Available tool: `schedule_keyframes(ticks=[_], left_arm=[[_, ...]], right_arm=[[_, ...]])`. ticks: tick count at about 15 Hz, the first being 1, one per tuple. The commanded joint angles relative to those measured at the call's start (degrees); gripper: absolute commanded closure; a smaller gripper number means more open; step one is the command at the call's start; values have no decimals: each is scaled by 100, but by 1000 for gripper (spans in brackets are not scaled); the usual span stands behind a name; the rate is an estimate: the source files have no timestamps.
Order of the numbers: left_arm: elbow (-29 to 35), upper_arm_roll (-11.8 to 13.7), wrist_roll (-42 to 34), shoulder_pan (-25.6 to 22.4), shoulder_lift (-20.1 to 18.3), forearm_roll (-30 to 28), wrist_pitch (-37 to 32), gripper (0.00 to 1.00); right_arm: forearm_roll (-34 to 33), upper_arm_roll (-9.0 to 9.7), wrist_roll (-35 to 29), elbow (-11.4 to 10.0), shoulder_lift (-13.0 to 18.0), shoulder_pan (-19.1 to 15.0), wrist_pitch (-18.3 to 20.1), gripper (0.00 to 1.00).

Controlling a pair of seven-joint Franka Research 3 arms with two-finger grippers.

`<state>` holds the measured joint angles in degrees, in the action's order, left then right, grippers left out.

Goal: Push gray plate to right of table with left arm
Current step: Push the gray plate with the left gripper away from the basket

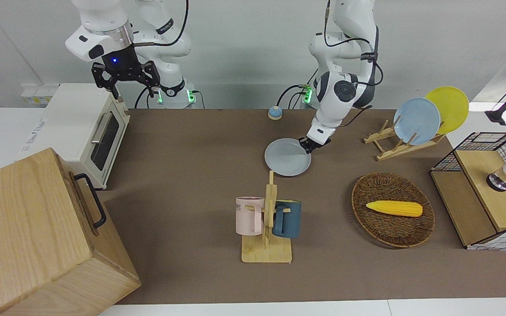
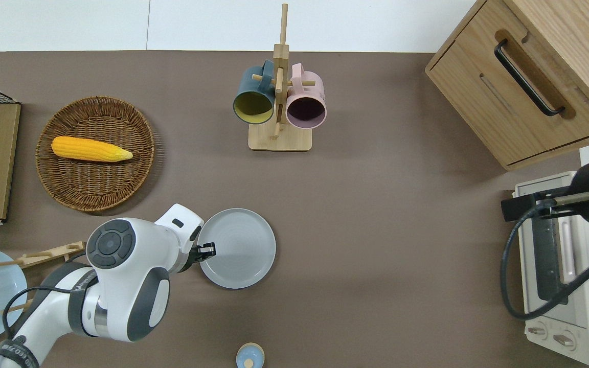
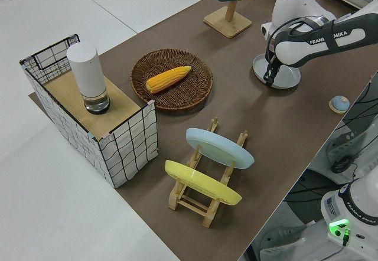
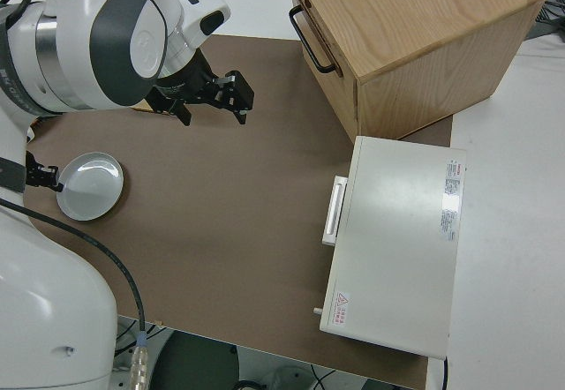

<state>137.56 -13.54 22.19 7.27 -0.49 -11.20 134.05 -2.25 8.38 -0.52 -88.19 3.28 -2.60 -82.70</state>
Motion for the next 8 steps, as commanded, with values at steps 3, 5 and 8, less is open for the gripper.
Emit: schedule_keyframes(ticks=[3, 5, 8], left_arm=[[-212, -623, 873, 72, 628, -76, 850, 1000], [-343, -808, 1172, 90, 786, -67, 930, 1000], [-633, -844, 1725, 370, 1024, -6, 930, 1000]], right_arm=[[14, 14, 113, -23, 41, -39, 8, 5], [14, 5, 113, -23, 41, -39, 8, 5], [14, 14, 113, -23, 41, -39, 8, 5]])
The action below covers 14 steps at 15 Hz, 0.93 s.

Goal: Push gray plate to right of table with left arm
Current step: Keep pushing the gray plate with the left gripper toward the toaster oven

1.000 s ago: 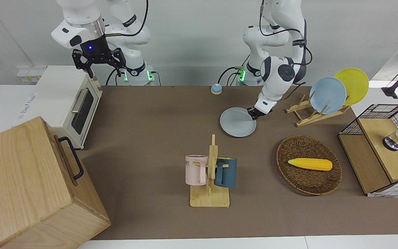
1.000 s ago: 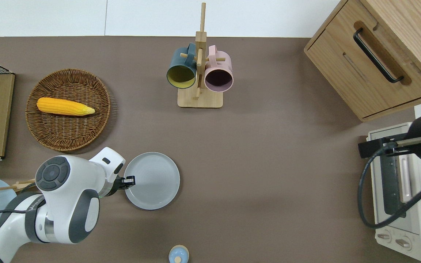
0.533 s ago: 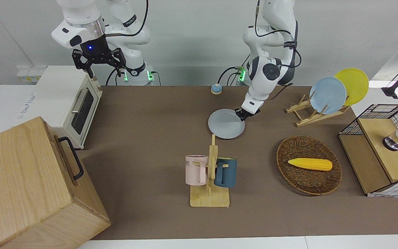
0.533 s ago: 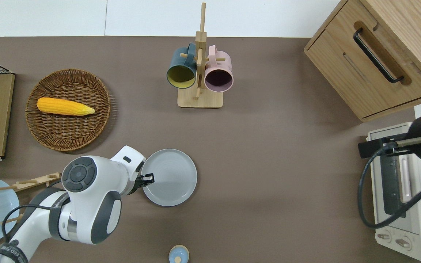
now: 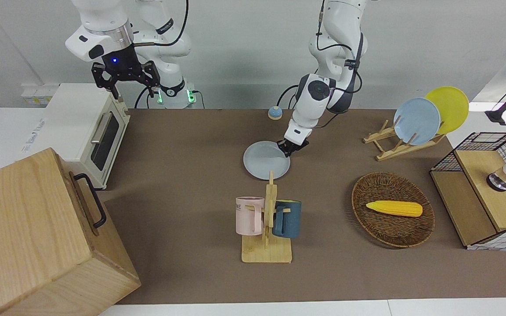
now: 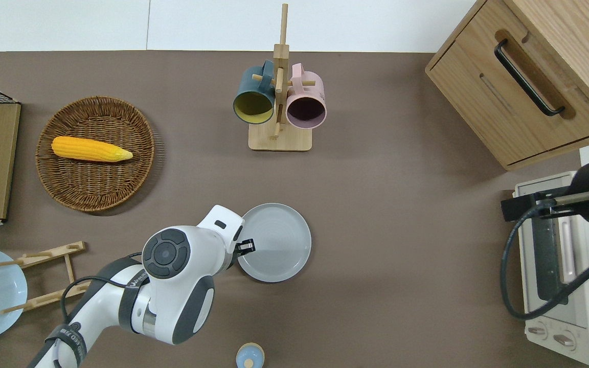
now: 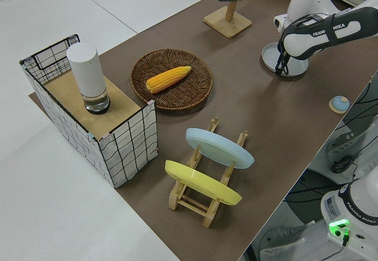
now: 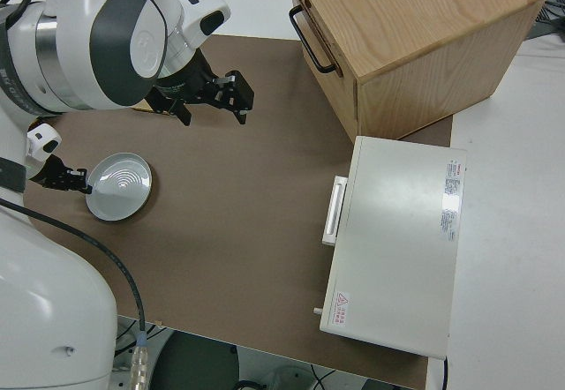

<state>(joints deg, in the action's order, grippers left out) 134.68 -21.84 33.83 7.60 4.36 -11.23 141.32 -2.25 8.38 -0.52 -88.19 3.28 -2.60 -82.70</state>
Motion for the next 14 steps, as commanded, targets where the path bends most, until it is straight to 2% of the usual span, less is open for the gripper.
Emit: schedule_keyframes(ticks=[1, 10, 14], left_arm=[[-398, -4, 703, 443, 574, 7, 211, 1000], [-583, -4, 1485, 1146, 645, 7, 387, 1000], [-645, -22, 1600, 1200, 663, 7, 413, 1000]], right_arm=[[14, 14, 113, -23, 41, -39, 8, 5], [14, 6, 113, -23, 41, -39, 8, 5], [14, 6, 113, -23, 41, -39, 8, 5]])
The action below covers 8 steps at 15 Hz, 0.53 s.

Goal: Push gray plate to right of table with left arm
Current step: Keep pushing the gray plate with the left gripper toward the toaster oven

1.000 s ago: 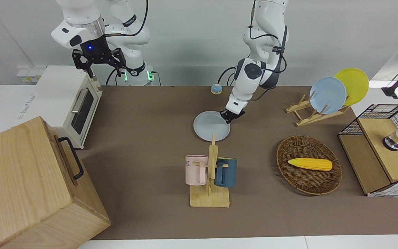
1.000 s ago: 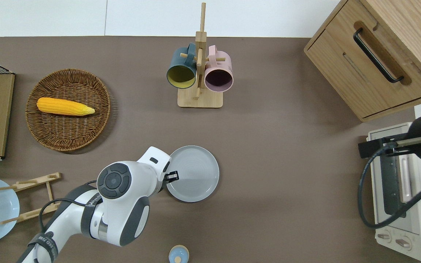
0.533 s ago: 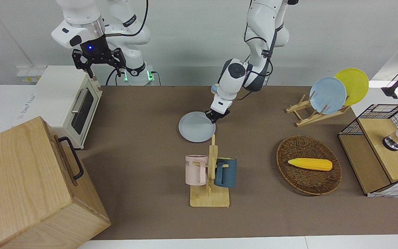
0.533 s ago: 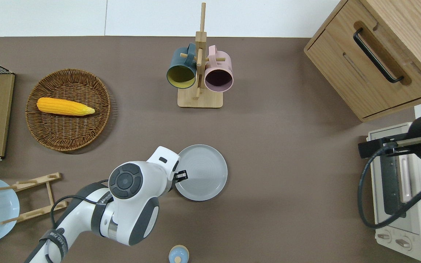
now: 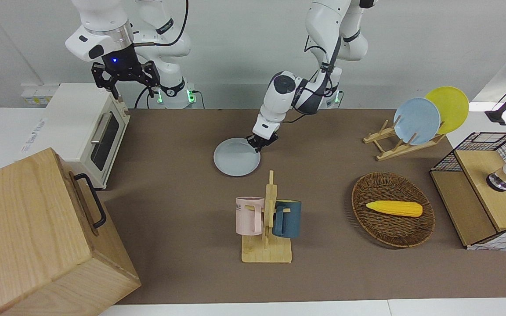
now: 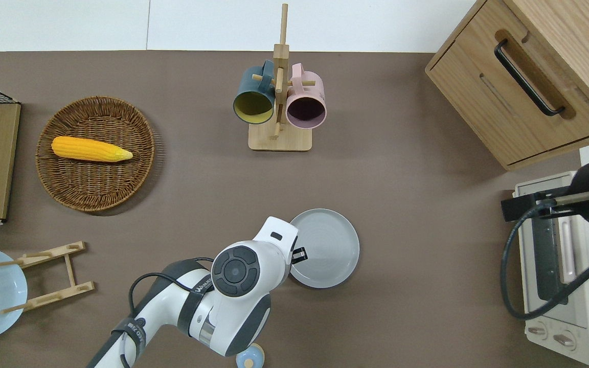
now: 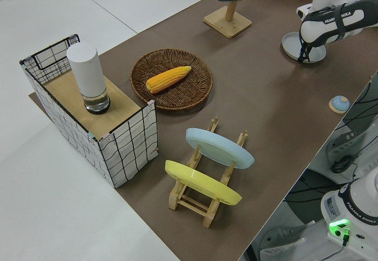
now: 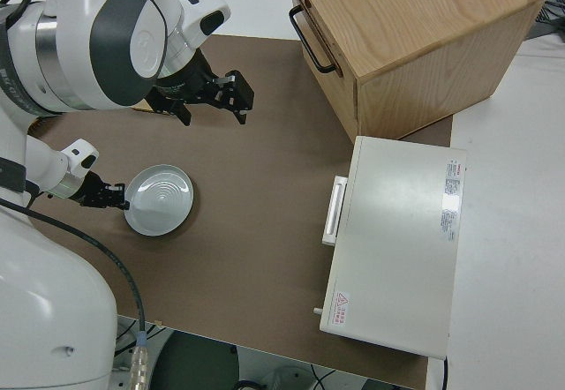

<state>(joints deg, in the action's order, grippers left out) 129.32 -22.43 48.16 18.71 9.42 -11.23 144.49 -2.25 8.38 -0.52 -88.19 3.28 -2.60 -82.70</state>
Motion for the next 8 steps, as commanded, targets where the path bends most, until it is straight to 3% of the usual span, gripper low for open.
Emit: schedule_keyframes(ticks=[1, 6, 8], left_arm=[[-126, 37, 237, 193, 156, 7, 97, 1000], [-451, 63, 561, 536, 586, 77, 377, 1000], [-618, 72, 878, 572, 780, 462, 387, 1000]], right_arm=[[14, 14, 113, -23, 41, -39, 8, 5], [14, 6, 113, -23, 41, -39, 8, 5], [14, 14, 113, -23, 41, -39, 8, 5]])
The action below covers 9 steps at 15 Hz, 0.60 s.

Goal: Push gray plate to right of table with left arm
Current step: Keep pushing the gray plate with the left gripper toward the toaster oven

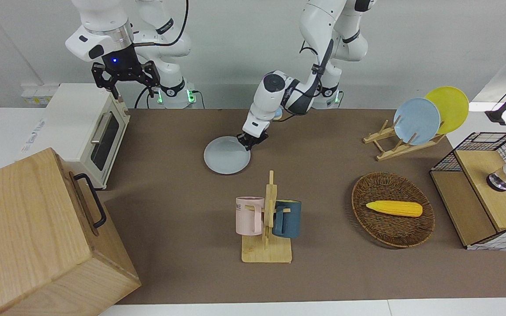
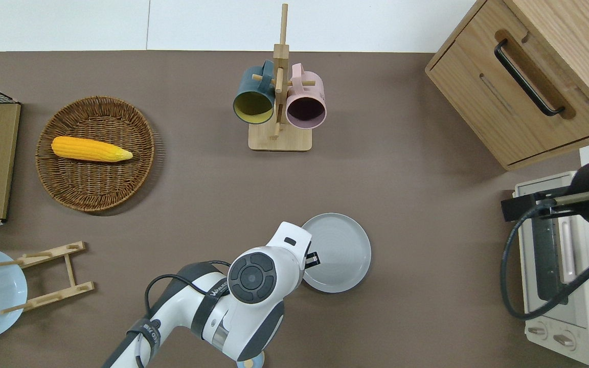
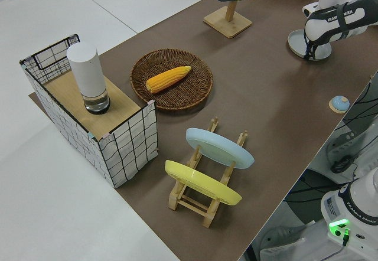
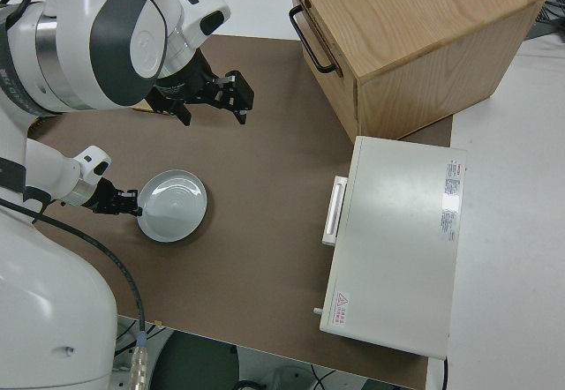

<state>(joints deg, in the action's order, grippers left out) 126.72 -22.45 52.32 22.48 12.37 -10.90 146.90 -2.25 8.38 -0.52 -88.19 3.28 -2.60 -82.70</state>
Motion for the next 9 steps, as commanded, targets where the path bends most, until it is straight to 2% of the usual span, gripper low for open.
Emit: schedule_keyframes(ticks=[1, 2, 4, 5, 7, 9], left_arm=[[-359, 74, 550, 196, 494, 622, 146, 1000], [-350, 74, 560, 204, 494, 676, 129, 814], [-359, 74, 560, 222, 486, 685, 76, 310], [-359, 74, 560, 222, 486, 711, 24, 161], [-368, 74, 551, 205, 442, 895, -318, 14], [-394, 74, 533, 187, 250, 949, -740, 13]], right_arm=[[14, 14, 113, -23, 41, -39, 8, 5], [14, 14, 113, -23, 41, -39, 8, 5], [14, 6, 113, -23, 41, -39, 8, 5], [14, 6, 113, -23, 41, -39, 8, 5], [14, 6, 113, -23, 41, -39, 8, 5], [14, 6, 113, -23, 41, -39, 8, 5]])
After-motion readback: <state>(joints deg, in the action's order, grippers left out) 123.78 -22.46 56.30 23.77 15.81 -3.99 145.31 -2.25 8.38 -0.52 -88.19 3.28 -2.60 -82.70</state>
